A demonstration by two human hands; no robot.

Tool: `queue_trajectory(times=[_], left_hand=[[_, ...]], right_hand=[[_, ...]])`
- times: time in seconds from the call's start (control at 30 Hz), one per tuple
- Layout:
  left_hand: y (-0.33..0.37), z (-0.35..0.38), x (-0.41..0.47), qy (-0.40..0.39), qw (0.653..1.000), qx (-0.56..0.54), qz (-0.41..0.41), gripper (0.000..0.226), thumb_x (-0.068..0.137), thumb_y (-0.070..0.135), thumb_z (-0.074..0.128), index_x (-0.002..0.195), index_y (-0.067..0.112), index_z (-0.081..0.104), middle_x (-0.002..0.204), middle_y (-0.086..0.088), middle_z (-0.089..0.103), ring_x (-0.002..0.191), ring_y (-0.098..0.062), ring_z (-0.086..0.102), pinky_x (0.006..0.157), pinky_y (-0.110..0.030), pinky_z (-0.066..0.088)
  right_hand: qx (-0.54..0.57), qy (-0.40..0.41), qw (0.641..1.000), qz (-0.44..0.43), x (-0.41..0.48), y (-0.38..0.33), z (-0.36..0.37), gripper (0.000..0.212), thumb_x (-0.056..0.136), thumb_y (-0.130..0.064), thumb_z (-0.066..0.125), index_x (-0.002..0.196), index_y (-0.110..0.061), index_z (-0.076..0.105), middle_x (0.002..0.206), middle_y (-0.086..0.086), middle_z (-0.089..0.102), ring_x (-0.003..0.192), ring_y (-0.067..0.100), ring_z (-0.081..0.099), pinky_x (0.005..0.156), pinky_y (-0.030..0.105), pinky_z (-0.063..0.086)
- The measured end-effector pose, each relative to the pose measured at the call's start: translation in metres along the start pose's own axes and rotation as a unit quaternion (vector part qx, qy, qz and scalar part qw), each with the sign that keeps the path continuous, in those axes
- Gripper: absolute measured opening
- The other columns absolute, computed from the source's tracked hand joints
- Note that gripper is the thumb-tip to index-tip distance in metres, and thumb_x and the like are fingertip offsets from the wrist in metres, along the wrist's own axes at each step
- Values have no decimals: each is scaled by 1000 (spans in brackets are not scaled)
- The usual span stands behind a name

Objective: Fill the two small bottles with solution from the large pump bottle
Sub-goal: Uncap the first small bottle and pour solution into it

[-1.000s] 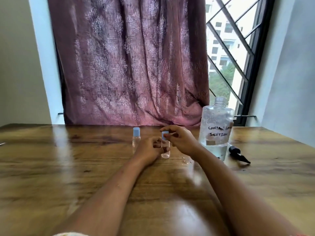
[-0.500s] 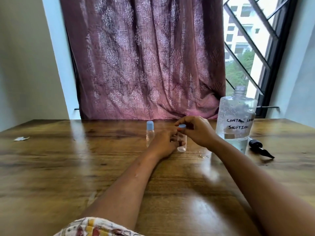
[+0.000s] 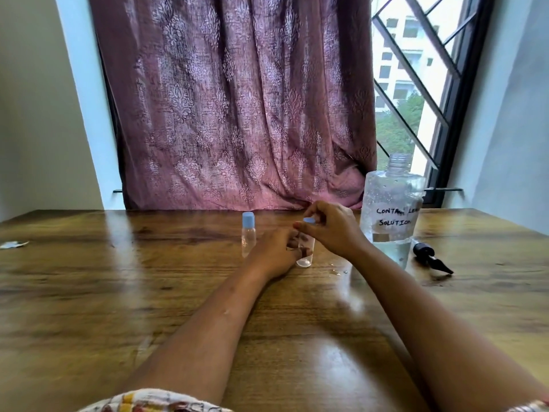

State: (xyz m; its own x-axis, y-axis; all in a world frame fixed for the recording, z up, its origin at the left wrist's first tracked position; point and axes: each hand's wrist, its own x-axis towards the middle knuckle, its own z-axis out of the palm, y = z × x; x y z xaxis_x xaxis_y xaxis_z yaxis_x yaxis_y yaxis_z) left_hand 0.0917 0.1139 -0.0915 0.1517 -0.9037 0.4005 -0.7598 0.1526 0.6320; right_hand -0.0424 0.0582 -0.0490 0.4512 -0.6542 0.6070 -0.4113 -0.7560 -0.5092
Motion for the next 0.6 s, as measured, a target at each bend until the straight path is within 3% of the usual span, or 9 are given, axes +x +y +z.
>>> queue_trajectory(times=[0.07, 0.17, 0.27, 0.4, 0.5, 0.6], left_hand=[[-1, -1, 0, 1, 1000, -1, 2, 17, 80, 30, 69, 94, 30, 60, 89, 13, 63, 87, -2, 60, 73, -19, 41], [-3, -2, 0, -1, 1000, -2, -5, 16, 80, 30, 69, 94, 28, 61, 92, 10, 66, 89, -5, 61, 80, -24, 44], [-2, -1, 0, 4, 1000, 4, 2, 18, 80, 29, 70, 96, 26, 63, 87, 14, 64, 88, -5, 62, 77, -22, 44], [-1, -2, -2, 10, 1000, 13, 3, 19, 80, 31, 69, 96, 29, 59, 75, 25, 53, 73, 9, 52, 64, -10, 35], [0, -2, -2, 12, 1000, 14, 8, 25, 80, 30, 69, 103, 23, 62, 77, 23, 56, 72, 10, 53, 65, -10, 37], [0, -2, -1, 9, 1000, 9, 5, 19, 80, 27, 68, 97, 20, 64, 91, 6, 67, 86, -7, 62, 80, -28, 49]], right_hand=[[20, -32, 999, -6, 0, -2, -4, 20, 76, -16, 74, 94, -10, 68, 80, -3, 64, 74, 11, 57, 62, 8, 37], [70, -84, 994, -14, -1, -7, -6, 35, 74, 2, 62, 106, -12, 67, 104, 1, 69, 94, 14, 62, 79, 13, 46], [91, -75, 993, -3, -2, -8, -4, 34, 78, -10, 66, 111, -15, 64, 105, 1, 67, 98, 18, 62, 89, 30, 49], [-25, -31, 999, -29, -1, -1, 0, 28, 79, -29, 72, 101, -13, 65, 96, 1, 60, 86, 13, 53, 73, 19, 36], [-28, -43, 998, -43, 0, -3, -3, 18, 78, -20, 72, 95, -13, 69, 97, 6, 66, 85, 16, 57, 76, 24, 44], [4, -88, 995, -54, 0, -7, -5, 31, 76, -5, 65, 105, -16, 69, 103, 4, 70, 95, 17, 62, 85, 26, 49]])
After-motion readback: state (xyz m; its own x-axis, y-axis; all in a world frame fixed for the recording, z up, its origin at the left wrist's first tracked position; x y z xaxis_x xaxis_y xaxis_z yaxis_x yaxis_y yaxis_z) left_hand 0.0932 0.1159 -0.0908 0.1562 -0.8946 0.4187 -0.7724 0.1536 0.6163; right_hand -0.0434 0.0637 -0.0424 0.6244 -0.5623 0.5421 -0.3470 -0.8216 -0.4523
